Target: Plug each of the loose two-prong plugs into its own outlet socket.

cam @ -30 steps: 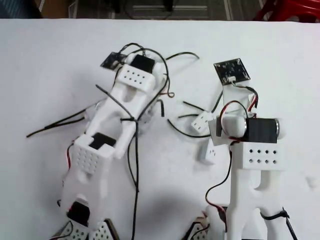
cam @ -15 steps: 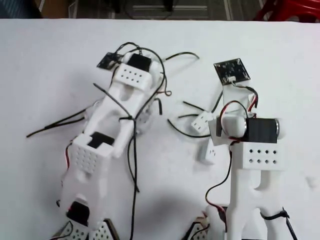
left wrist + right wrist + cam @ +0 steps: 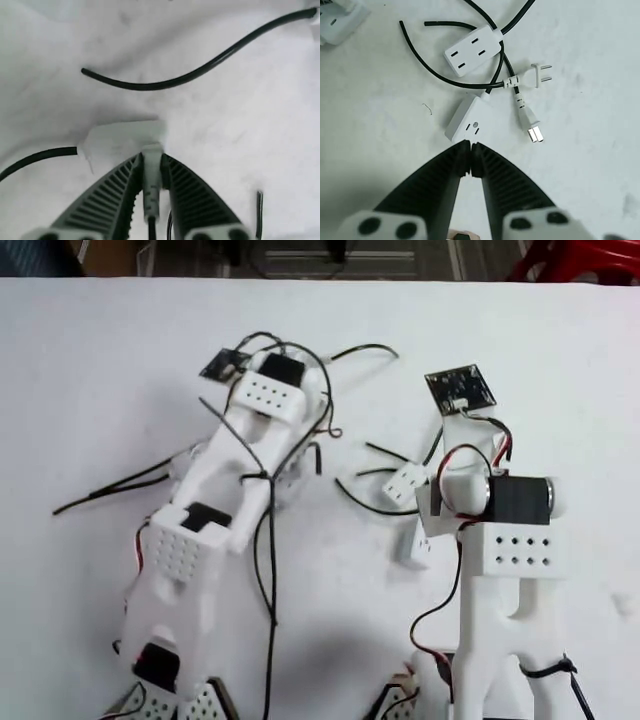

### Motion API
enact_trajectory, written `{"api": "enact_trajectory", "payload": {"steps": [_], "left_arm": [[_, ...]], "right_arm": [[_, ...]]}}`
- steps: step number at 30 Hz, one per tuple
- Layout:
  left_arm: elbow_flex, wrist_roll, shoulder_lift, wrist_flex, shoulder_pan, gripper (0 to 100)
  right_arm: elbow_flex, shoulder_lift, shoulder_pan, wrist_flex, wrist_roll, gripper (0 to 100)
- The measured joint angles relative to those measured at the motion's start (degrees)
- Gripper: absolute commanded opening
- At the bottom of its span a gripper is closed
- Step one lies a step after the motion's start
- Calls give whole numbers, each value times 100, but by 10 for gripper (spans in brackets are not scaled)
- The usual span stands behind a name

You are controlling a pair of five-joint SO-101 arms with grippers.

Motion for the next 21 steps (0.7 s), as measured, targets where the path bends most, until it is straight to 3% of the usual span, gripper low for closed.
{"api": "enact_trajectory", "payload": {"steps": [7,14,21], "left_arm": [[-26,-79,193,-53,44,28],[-53,-1565,229,-44,79,184],[-387,-2048,281,598,53,222]], "right_arm": [[0,0,0,0,79,19],[0,0,0,0,255,23],[0,0,0,0,255,23]]}}
